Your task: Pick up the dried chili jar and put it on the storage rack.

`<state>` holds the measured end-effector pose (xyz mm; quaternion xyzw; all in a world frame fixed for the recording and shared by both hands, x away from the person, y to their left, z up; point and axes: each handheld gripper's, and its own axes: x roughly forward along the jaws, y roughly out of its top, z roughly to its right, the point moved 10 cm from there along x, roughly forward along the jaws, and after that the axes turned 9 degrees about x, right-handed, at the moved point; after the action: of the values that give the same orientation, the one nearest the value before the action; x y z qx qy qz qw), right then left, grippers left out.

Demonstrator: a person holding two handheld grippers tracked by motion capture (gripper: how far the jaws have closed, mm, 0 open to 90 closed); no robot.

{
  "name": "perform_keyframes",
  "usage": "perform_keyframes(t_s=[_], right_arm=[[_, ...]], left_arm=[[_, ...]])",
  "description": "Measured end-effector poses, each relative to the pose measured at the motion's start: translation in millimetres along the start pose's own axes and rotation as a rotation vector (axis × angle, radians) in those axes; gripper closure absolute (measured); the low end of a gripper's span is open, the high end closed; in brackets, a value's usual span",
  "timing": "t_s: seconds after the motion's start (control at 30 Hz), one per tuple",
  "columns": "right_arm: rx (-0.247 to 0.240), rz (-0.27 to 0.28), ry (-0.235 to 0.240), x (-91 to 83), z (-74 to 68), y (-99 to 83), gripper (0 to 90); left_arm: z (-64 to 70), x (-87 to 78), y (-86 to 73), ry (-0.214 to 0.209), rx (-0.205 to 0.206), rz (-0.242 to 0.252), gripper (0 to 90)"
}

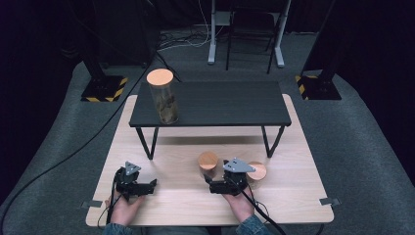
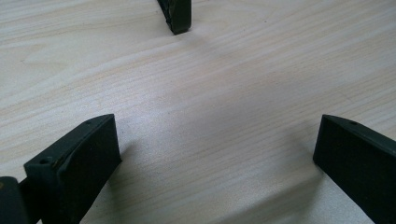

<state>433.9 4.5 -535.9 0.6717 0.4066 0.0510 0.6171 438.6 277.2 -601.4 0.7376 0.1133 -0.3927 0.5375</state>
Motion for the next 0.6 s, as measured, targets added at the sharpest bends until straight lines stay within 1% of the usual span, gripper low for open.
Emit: perform_keyframes(t_s=[0.1,0.23,0.6], right_arm=[[0.001,0.007,0.005,2.4,-0.9,0.5,8.4],[0.011,-0.008,0.004,7.5,0.4,-2.8,8.2],[0.036,-0.026,0.008,23.4,2.2,-8.5,9.0]], left_arm=[[0.0,0.0,0.0,0.000,0.000,0.000,0.1],[0.0,0.0,0.0,0.000,0.000,0.000,0.1],[0.0,0.0,0.0,0.000,0.000,0.000,0.1]])
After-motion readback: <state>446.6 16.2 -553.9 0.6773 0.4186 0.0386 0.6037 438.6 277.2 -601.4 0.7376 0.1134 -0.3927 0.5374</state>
